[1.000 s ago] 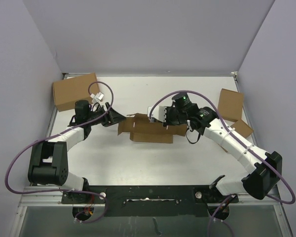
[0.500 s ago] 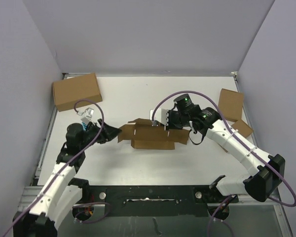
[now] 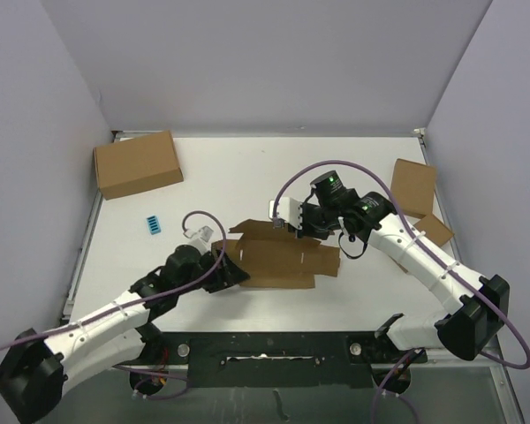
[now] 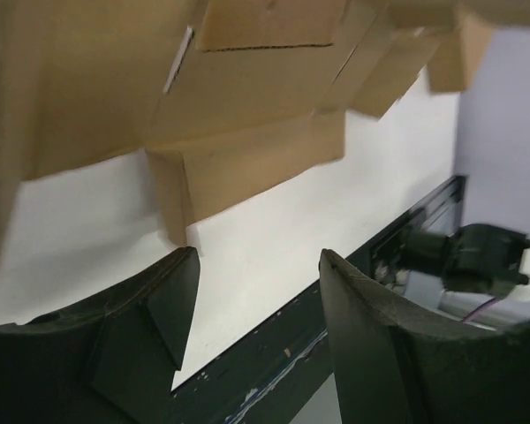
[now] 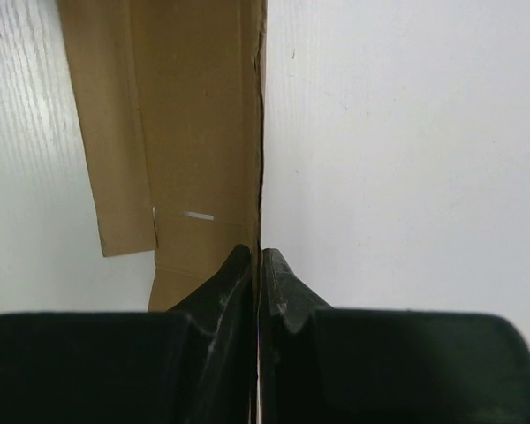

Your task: Fold the paper box

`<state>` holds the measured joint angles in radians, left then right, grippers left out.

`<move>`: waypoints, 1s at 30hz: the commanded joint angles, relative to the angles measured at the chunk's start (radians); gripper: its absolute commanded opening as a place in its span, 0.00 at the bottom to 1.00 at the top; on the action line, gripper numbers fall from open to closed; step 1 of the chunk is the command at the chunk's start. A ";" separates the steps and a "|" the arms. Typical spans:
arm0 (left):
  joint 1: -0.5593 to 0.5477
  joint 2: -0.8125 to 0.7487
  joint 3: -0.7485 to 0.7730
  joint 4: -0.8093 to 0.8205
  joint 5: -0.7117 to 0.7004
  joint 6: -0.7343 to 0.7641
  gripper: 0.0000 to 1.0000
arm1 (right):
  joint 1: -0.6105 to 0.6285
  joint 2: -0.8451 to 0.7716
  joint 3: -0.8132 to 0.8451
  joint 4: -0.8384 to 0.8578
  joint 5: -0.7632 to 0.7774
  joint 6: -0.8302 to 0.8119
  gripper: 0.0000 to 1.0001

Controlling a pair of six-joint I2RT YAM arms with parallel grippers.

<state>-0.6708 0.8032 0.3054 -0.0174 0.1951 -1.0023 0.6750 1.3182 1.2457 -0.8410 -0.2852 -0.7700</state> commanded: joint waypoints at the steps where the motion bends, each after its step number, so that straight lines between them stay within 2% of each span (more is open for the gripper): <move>1: -0.139 0.147 0.066 0.065 -0.206 -0.058 0.55 | 0.005 -0.014 0.027 0.015 -0.028 0.034 0.00; 7: -0.228 0.264 0.106 0.016 -0.314 -0.103 0.55 | 0.003 -0.024 0.023 0.031 -0.018 0.036 0.00; 13: -0.231 0.209 0.148 -0.153 -0.399 -0.083 0.56 | -0.001 -0.039 0.007 0.051 -0.026 0.049 0.00; 17: -0.228 0.197 0.079 -0.031 -0.432 -0.112 0.55 | -0.012 -0.036 0.006 0.060 -0.059 0.072 0.00; 22: -0.228 0.305 0.085 0.055 -0.428 -0.128 0.52 | -0.025 -0.034 0.008 0.060 -0.080 0.084 0.00; 30: -0.192 0.434 0.092 0.177 -0.431 -0.104 0.35 | -0.072 -0.021 0.029 0.015 -0.227 0.107 0.00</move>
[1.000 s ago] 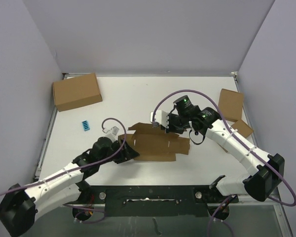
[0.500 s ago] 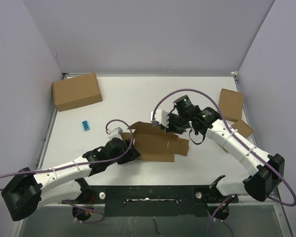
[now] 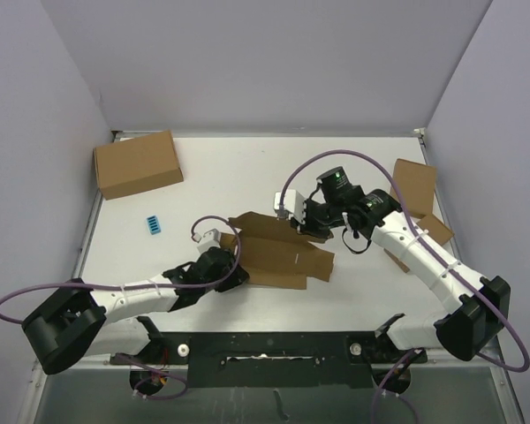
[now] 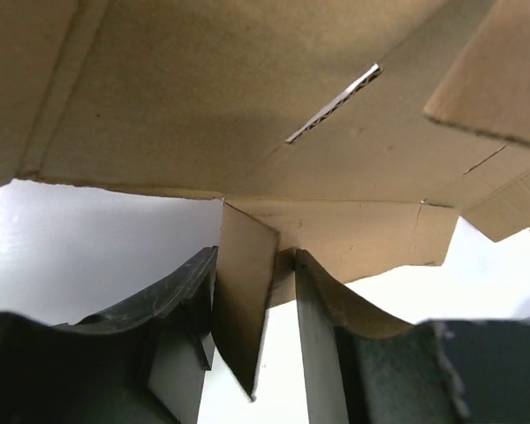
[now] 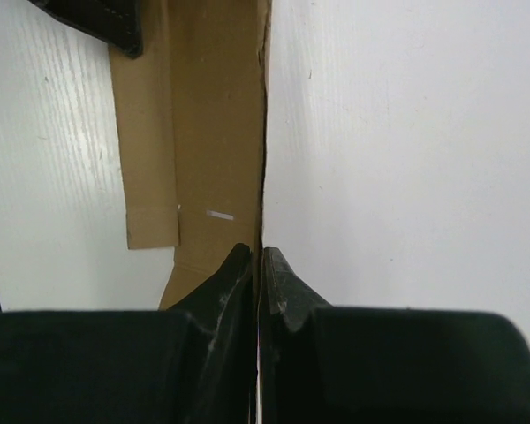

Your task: Fold the paper box

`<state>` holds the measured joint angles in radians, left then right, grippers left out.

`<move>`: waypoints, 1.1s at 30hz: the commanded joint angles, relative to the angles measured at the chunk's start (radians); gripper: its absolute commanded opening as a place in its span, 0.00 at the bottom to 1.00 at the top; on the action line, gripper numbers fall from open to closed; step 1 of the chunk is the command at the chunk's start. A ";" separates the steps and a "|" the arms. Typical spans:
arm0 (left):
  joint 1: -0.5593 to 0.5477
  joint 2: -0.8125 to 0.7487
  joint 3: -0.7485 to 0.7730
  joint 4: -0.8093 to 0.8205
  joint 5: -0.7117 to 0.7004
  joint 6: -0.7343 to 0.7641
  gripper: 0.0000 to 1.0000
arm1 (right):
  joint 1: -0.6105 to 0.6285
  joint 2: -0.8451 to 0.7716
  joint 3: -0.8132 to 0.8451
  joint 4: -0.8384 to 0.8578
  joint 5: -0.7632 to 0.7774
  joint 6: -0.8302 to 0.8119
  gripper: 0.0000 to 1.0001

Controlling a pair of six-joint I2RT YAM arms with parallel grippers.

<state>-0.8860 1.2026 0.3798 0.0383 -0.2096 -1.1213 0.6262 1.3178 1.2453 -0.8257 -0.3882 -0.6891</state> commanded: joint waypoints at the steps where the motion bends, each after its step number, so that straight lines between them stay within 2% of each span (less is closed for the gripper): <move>1: 0.035 0.048 0.024 0.134 -0.020 0.029 0.32 | -0.032 -0.011 0.039 -0.019 -0.153 0.026 0.00; 8: 0.138 0.149 0.048 0.259 0.078 0.119 0.22 | -0.105 0.076 0.103 -0.117 -0.317 0.015 0.00; 22: 0.265 0.439 0.170 0.502 0.228 0.212 0.20 | -0.192 0.335 0.288 -0.279 -0.484 -0.030 0.00; 25: 0.290 0.499 0.196 0.565 0.272 0.212 0.22 | -0.200 0.350 0.306 -0.289 -0.482 -0.029 0.00; 29: 0.314 0.566 0.228 0.587 0.350 0.210 0.29 | -0.201 0.363 0.295 -0.265 -0.446 -0.015 0.00; 33: 0.341 0.567 0.197 0.587 0.404 0.205 0.36 | -0.201 0.372 0.254 -0.235 -0.435 -0.006 0.00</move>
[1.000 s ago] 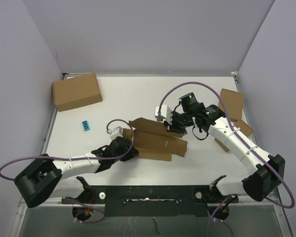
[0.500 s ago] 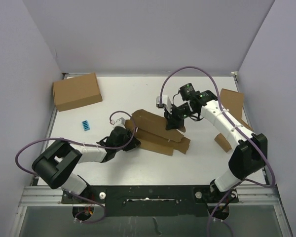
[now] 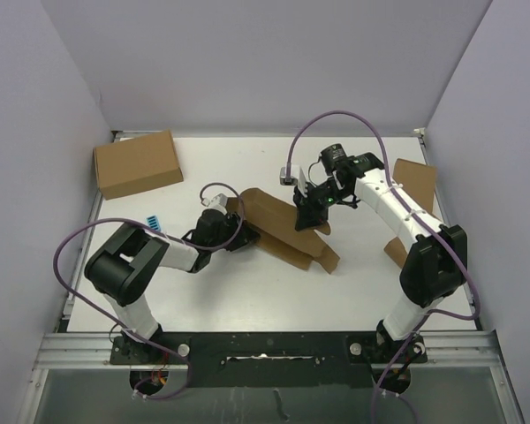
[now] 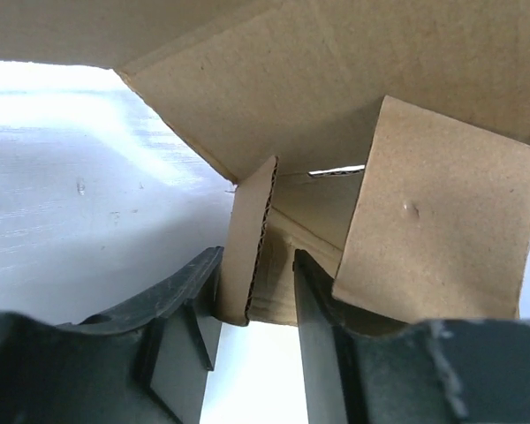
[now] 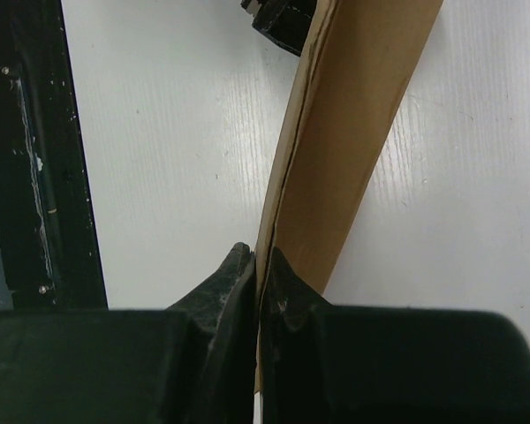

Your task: Fold the paper box

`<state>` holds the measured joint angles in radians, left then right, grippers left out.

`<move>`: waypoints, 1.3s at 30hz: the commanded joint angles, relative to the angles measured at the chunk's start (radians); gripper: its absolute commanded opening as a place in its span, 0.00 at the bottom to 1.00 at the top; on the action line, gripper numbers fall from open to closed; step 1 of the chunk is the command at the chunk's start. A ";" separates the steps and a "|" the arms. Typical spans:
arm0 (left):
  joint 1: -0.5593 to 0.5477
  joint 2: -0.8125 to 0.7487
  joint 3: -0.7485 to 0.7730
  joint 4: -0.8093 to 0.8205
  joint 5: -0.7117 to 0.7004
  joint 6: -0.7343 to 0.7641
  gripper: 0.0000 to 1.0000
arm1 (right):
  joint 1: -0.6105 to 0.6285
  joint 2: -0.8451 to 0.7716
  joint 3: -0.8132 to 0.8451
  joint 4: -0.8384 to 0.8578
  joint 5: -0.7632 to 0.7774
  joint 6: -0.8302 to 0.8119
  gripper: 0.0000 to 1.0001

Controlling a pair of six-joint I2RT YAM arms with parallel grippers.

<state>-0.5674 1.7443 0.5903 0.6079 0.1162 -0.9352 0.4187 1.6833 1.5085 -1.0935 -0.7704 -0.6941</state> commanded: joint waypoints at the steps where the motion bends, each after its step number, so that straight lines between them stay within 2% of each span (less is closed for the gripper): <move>1: 0.030 0.011 -0.032 0.017 0.086 0.017 0.38 | 0.007 0.007 -0.018 0.041 -0.051 0.000 0.00; 6: 0.060 -0.104 -0.085 -0.094 0.130 0.042 0.50 | 0.007 0.014 -0.034 0.069 -0.036 0.020 0.00; 9: 0.074 -0.161 -0.099 -0.168 0.164 0.049 0.54 | 0.006 0.026 -0.031 0.077 -0.029 0.031 0.00; 15: 0.082 -0.294 -0.142 -0.315 0.205 0.045 0.55 | 0.007 0.033 -0.025 0.084 -0.015 0.041 0.00; 19: 0.083 -0.497 -0.183 -0.448 0.215 0.044 0.55 | 0.007 0.024 -0.021 0.083 -0.011 0.039 0.00; 25: 0.098 -0.878 -0.112 -0.815 0.071 0.130 0.54 | 0.005 0.016 0.005 0.070 -0.008 0.030 0.00; 28: 0.129 -0.964 -0.056 -0.922 -0.029 0.192 0.51 | 0.004 0.014 0.022 0.059 -0.006 0.022 0.00; 32: 0.231 -0.916 -0.026 -0.858 -0.079 0.285 0.49 | -0.001 0.010 0.041 0.045 -0.003 0.016 0.00; 39: 0.373 -0.725 -0.035 -0.440 -0.099 0.463 0.38 | -0.007 0.000 0.045 0.036 -0.005 0.010 0.00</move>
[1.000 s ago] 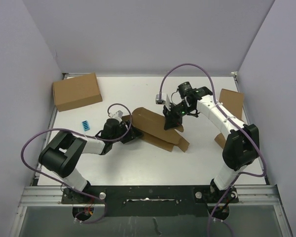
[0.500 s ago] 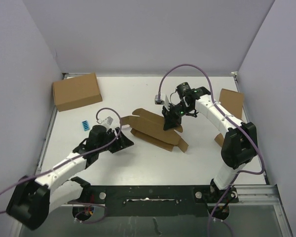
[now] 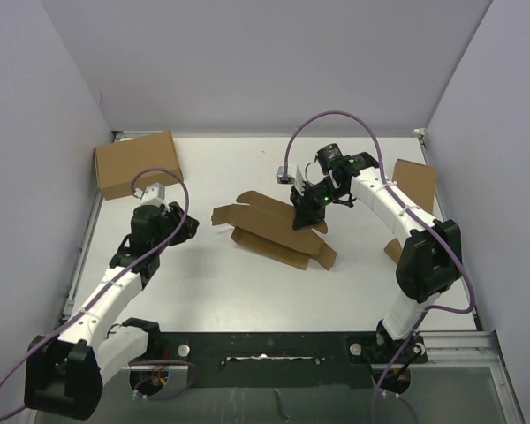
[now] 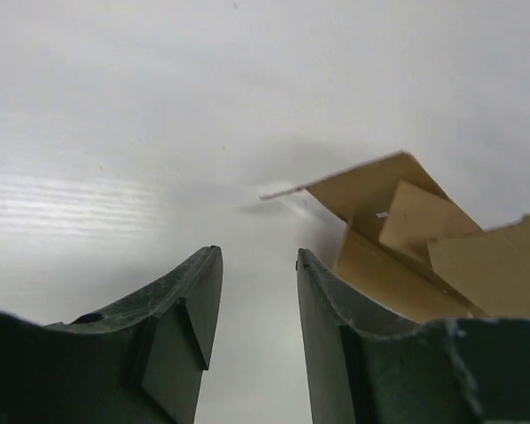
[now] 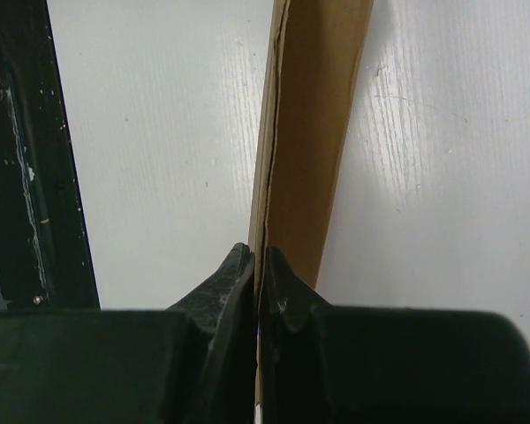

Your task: Fold the paper box

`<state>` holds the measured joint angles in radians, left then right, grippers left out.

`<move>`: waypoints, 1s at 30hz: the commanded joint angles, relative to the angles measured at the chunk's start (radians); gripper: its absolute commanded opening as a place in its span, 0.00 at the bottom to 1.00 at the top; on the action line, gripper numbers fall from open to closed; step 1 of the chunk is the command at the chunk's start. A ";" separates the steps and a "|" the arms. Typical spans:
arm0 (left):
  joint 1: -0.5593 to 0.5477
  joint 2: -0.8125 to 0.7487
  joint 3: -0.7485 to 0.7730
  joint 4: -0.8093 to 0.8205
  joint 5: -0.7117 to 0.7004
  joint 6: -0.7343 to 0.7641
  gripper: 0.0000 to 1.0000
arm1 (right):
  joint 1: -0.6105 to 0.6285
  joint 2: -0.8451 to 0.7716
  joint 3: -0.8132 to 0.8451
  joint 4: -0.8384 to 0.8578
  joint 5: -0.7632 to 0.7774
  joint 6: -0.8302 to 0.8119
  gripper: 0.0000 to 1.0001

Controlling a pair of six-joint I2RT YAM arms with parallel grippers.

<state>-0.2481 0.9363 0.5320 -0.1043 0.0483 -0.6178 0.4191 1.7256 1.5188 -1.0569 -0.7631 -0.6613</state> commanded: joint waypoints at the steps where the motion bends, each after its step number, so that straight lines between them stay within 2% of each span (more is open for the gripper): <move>1: 0.069 0.118 0.036 0.304 -0.026 0.164 0.36 | -0.007 -0.043 0.033 0.000 -0.015 -0.023 0.00; 5: 0.110 0.273 0.088 0.450 0.100 0.234 0.32 | -0.008 -0.038 0.029 -0.002 -0.026 -0.029 0.00; 10: 0.110 0.517 0.189 0.525 0.363 0.270 0.24 | -0.006 -0.043 0.029 -0.004 -0.028 -0.034 0.00; 14: 0.082 0.644 0.172 0.681 0.467 0.282 0.24 | -0.008 -0.052 0.033 -0.017 -0.020 -0.044 0.00; 21: 0.030 0.632 0.058 0.862 0.539 0.312 0.23 | -0.009 -0.063 0.075 -0.068 0.002 -0.088 0.00; 26: 0.010 0.546 -0.078 0.927 0.486 0.282 0.25 | -0.007 -0.050 0.113 -0.103 0.025 -0.123 0.00; 30: -0.003 0.468 -0.150 0.912 0.450 0.270 0.27 | -0.005 -0.016 0.165 -0.165 0.034 -0.180 0.00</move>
<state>-0.2325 1.5196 0.4191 0.7094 0.5110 -0.3351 0.4152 1.7229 1.6039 -1.1717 -0.7166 -0.7689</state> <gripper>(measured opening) 0.258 0.037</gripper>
